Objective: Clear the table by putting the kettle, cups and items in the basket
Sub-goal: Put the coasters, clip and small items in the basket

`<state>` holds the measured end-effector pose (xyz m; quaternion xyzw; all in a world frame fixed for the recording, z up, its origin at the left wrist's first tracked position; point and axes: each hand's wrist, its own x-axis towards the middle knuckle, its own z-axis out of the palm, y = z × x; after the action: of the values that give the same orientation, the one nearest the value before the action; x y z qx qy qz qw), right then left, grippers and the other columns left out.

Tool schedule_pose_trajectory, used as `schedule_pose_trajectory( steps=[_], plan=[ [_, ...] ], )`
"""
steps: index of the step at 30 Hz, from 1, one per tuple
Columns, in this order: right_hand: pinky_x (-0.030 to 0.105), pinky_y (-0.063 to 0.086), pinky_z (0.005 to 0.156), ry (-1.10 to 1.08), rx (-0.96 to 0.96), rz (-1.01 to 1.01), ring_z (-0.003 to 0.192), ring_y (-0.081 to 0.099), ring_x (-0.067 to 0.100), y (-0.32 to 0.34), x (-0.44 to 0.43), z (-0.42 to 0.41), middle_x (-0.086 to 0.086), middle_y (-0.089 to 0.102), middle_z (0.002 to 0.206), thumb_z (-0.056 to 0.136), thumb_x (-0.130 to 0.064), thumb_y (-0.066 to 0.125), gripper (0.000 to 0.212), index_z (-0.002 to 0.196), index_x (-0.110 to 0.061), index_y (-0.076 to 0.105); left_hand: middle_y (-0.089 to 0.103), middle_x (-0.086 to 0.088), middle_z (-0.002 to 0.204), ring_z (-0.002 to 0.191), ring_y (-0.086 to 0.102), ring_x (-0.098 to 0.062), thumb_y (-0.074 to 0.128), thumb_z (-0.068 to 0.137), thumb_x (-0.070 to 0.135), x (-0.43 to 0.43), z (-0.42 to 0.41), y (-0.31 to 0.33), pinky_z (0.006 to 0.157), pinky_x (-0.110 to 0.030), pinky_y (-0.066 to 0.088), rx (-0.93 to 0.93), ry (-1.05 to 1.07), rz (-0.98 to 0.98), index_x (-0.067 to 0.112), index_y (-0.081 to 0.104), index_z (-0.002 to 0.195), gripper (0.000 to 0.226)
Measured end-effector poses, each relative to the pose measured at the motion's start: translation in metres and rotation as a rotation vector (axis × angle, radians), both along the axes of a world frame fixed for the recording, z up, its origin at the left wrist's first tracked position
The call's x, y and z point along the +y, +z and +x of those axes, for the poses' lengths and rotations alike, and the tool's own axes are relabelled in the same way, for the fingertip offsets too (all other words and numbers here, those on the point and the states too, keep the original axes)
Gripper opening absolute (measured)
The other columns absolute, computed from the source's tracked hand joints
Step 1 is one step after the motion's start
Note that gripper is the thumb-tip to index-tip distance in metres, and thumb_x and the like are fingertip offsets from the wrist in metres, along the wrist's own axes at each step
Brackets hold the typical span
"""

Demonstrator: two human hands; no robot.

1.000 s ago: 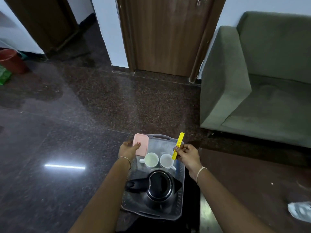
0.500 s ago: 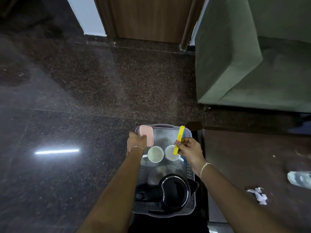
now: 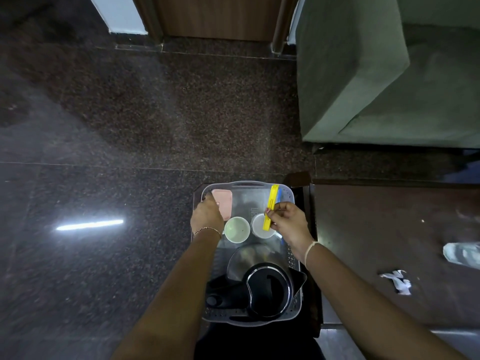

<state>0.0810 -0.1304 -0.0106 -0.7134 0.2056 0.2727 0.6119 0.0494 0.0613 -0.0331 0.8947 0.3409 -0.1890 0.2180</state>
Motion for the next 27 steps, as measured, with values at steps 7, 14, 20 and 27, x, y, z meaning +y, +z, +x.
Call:
schedule_pose_trajectory(
  steps=[7, 14, 20, 27],
  plan=[
    [0.045, 0.058, 0.083, -0.048, 0.006, -0.038, 0.078, 0.066, 0.024, -0.005, -0.011, -0.005, 0.015, 0.07, 0.087, 0.084, -0.012, 0.074, 0.012, 0.087, -0.012, 0.062, 0.033, -0.01, 0.148, 0.105, 0.062, -0.034, 0.06, 0.084, 0.008, -0.002, -0.013, 0.001, 0.075, -0.044, 0.056, 0.035, -0.345, 0.166, 0.013, 0.034, 0.141, 0.063],
    [0.039, 0.056, 0.077, -0.087, -0.071, -0.309, 0.075, 0.064, 0.02, -0.01, -0.029, -0.011, 0.006, 0.071, 0.084, 0.084, -0.021, 0.073, 0.005, 0.082, -0.019, 0.068, 0.026, -0.011, 0.153, 0.125, 0.048, -0.032, 0.052, 0.089, 0.006, -0.001, -0.018, -0.002, 0.088, -0.044, 0.053, 0.082, -0.44, 0.176, 0.009, 0.038, 0.14, 0.052],
    [0.021, 0.043, 0.07, -0.02, -0.1, -0.554, 0.079, 0.064, 0.015, -0.015, -0.048, -0.021, -0.008, 0.067, 0.078, 0.082, -0.029, 0.072, 0.015, 0.095, -0.019, 0.073, 0.038, -0.013, 0.145, 0.125, 0.048, -0.033, 0.041, 0.093, 0.007, -0.001, -0.016, -0.007, 0.091, -0.043, 0.05, 0.135, -0.516, 0.215, 0.007, 0.036, 0.142, 0.049],
    [0.022, 0.043, 0.067, 0.192, -0.078, -0.755, 0.088, 0.068, 0.023, -0.02, -0.053, -0.03, -0.003, 0.075, 0.09, 0.079, -0.035, 0.07, 0.015, 0.088, -0.023, 0.071, 0.031, -0.014, 0.152, 0.128, 0.045, -0.034, 0.047, 0.092, 0.015, -0.001, -0.022, -0.01, 0.097, -0.044, 0.046, 0.144, -0.532, 0.213, 0.009, 0.037, 0.141, 0.049]
  ],
)
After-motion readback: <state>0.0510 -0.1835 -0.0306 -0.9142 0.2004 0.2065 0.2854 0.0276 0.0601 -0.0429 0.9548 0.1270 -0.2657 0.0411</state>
